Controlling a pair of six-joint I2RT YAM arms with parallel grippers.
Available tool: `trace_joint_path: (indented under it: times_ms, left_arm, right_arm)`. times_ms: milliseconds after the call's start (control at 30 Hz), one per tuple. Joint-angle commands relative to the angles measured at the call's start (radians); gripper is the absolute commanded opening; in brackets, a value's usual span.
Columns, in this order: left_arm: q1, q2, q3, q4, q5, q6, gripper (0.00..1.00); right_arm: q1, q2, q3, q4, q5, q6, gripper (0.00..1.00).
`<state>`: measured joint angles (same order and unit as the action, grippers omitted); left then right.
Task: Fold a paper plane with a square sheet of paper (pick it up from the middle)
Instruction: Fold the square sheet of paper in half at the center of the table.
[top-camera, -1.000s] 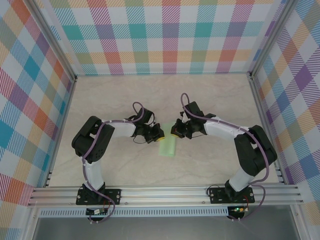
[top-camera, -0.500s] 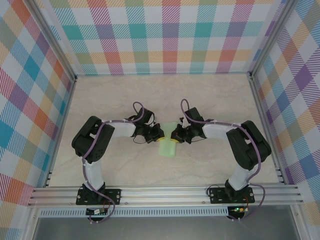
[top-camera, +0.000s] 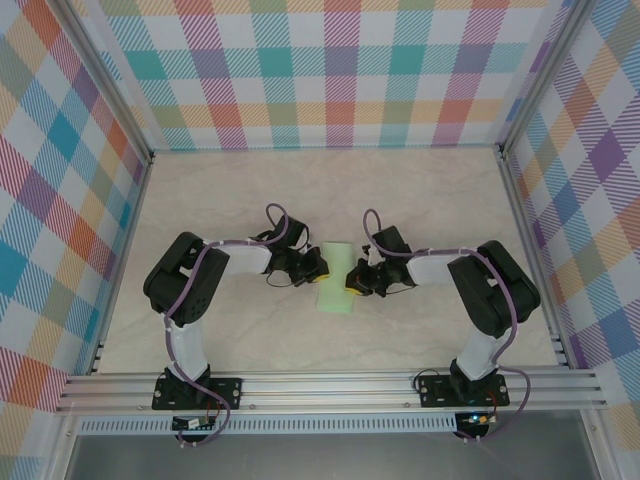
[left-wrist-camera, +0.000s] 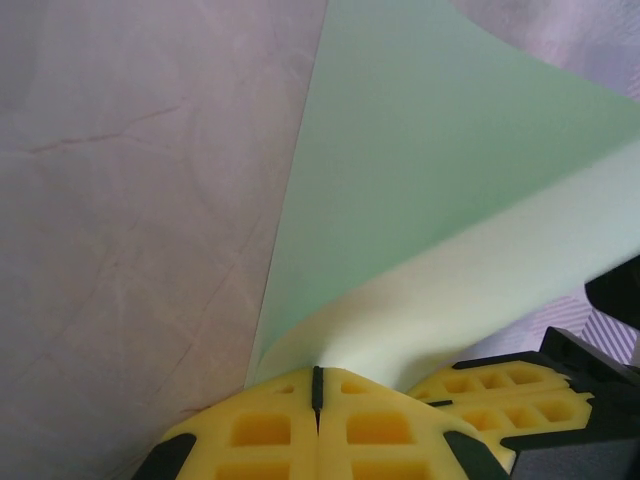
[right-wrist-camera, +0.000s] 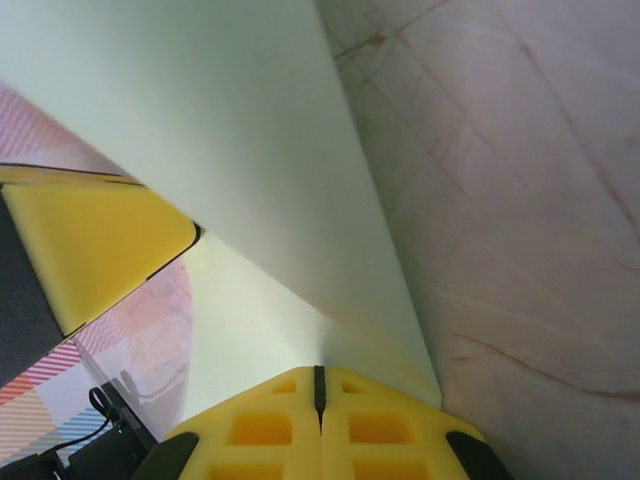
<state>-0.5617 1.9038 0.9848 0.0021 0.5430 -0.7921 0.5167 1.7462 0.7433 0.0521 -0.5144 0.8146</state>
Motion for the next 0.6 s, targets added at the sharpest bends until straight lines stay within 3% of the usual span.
trace_joint_path:
  times_ms: [0,567]
  left_arm:
    - [-0.009,0.077,-0.026,-0.108,-0.078,0.018,0.0]
    - [-0.009,0.087,-0.023,-0.12,-0.077,0.032,0.0]
  right_arm:
    - [-0.006,0.024,-0.04,0.041,-0.016,-0.046,0.0]
    - [-0.007,-0.09,-0.068,0.073,-0.106,-0.039,0.01]
